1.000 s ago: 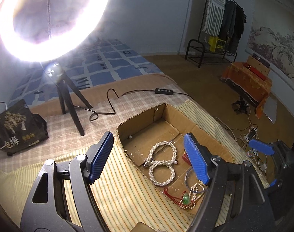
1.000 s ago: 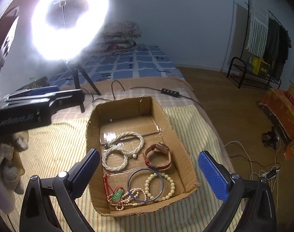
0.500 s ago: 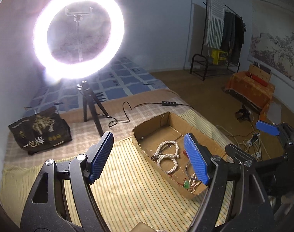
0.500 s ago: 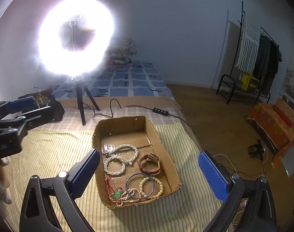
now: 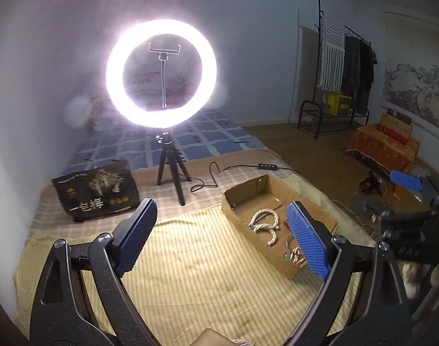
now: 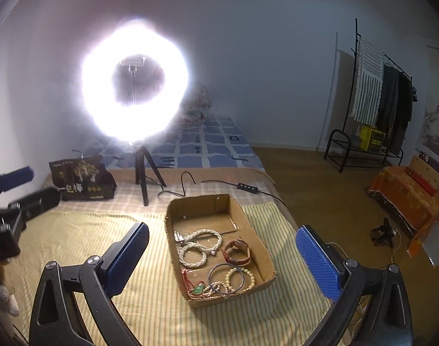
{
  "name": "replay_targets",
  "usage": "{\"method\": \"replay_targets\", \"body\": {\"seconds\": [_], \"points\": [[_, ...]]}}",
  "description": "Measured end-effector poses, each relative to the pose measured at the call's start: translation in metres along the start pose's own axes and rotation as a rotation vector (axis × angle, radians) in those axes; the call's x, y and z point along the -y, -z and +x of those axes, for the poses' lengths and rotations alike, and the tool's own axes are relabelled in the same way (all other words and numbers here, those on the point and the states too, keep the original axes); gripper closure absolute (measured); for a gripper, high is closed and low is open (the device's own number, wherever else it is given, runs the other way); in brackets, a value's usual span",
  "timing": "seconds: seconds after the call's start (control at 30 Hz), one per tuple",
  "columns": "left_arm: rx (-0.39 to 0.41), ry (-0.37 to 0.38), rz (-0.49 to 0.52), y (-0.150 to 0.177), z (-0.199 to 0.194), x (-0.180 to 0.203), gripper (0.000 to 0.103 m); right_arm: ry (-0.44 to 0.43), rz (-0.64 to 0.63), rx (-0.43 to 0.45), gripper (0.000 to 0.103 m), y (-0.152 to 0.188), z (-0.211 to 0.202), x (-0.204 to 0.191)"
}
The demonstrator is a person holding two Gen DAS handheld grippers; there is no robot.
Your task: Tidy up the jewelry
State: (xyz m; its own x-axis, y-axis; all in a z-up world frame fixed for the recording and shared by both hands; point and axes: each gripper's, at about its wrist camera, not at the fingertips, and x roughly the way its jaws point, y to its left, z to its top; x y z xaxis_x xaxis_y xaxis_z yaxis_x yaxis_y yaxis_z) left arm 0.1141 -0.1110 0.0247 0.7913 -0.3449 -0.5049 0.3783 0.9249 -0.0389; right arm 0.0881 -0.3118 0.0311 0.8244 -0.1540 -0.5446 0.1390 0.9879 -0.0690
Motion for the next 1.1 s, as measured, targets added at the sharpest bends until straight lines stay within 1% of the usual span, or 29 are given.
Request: {"method": "replay_targets", "body": {"seconds": [0.03, 0.33, 0.47, 0.63, 0.8, 1.1], "points": [[-0.001, -0.001, 0.003, 0.002, -0.003, 0.000, 0.003, 0.002, -0.001, 0.007, 0.000, 0.000, -0.002, -0.001], [-0.024, 0.011, 0.040, 0.021, -0.021, 0.007, 0.002, 0.012, -0.019, 0.065, 0.000, 0.006, -0.024, -0.014], [-0.029, 0.020, 0.050, 0.026, -0.025, 0.010, 0.002, -0.002, -0.018, 0.067, 0.000, 0.007, -0.025, -0.016], [-0.027, 0.013, 0.069, 0.028, -0.027, 0.013, 0.002, 0.002, -0.021, 0.068, 0.000, 0.009, -0.022, -0.017], [-0.025, 0.021, 0.075, 0.029, -0.027, 0.014, 0.002, -0.007, -0.009, 0.051, 0.000, 0.010, -0.018, -0.015], [-0.014, 0.029, 0.092, 0.029, -0.030, 0.017, 0.002, -0.003, -0.004, 0.051, 0.000, 0.011, -0.016, -0.014]]}}
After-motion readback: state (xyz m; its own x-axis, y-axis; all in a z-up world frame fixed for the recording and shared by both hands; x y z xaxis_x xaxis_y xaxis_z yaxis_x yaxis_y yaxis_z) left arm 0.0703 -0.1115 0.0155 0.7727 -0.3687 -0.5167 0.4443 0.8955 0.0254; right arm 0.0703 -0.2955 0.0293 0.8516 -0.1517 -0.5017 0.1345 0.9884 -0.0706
